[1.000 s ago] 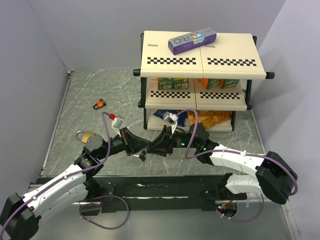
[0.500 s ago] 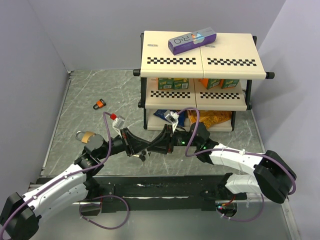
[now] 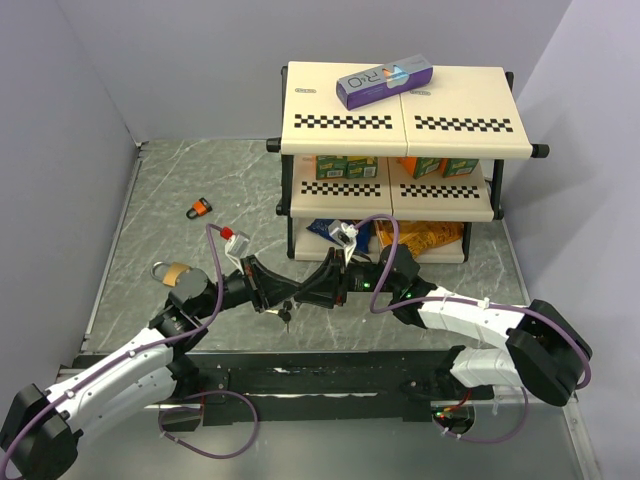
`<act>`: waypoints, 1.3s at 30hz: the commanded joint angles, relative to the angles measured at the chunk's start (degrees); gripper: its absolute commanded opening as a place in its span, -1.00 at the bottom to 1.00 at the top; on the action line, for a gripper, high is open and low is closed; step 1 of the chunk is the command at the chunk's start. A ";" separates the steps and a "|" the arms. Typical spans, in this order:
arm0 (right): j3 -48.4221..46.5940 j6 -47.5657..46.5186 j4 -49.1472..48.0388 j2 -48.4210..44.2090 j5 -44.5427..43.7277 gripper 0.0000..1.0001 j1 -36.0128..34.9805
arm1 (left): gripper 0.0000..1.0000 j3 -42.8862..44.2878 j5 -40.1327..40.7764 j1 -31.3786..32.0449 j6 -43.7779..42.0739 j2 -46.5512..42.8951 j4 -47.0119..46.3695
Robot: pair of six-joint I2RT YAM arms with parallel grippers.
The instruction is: Unlock with the key
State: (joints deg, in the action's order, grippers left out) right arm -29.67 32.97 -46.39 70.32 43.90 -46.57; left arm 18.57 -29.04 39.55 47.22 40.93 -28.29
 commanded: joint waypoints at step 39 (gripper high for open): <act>4.18 -2.74 2.18 -6.16 -11.55 -1.00 0.86 | 0.75 3.58 5.57 0.00 -3.89 -1.73 5.35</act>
State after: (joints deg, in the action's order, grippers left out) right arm -26.57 31.64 -43.55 67.09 36.25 -46.33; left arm 18.87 -25.93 39.44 44.93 40.51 -24.32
